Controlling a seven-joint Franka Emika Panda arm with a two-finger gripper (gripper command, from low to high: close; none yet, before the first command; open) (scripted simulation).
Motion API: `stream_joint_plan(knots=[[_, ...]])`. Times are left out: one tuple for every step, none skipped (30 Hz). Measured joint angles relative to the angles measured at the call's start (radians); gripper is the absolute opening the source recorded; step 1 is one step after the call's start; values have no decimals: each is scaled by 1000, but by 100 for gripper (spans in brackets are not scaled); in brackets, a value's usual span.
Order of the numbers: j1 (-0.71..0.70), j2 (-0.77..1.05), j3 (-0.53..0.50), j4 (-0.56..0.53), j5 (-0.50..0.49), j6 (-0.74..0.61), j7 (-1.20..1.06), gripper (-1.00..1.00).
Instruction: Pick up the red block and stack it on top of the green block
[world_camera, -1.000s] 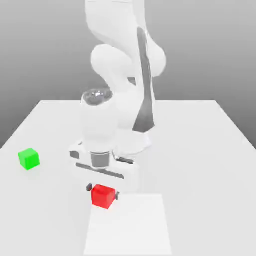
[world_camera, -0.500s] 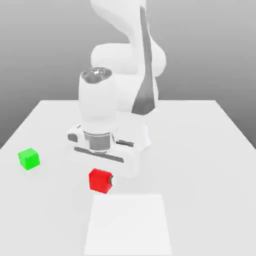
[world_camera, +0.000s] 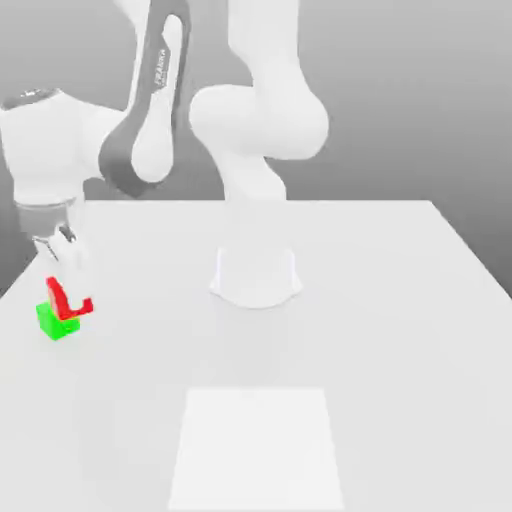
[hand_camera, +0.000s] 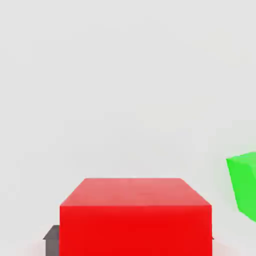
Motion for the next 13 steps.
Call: stream_joint_plan(knots=[[-29,-4,-23,6,-8,-8,-1,-100],[-57,-7,-46,11,-16,-16,-2,-100],[-77,-3,-66,16,-18,-16,-7,-100],[-81,19,-79,19,-2,2,-20,-100],[-77,49,-87,21,26,28,-41,-100],[-70,84,-90,22,64,59,-69,-100],[-62,122,-85,23,111,92,-102,-100],[-66,161,-69,25,166,125,-141,-100],[-75,200,-46,27,227,157,-185,-100],[-91,235,-19,30,280,184,-222,100],[-91,235,-19,30,280,184,-222,100],[-91,235,-19,30,280,184,-222,100],[-91,235,-19,30,280,184,-222,100]])
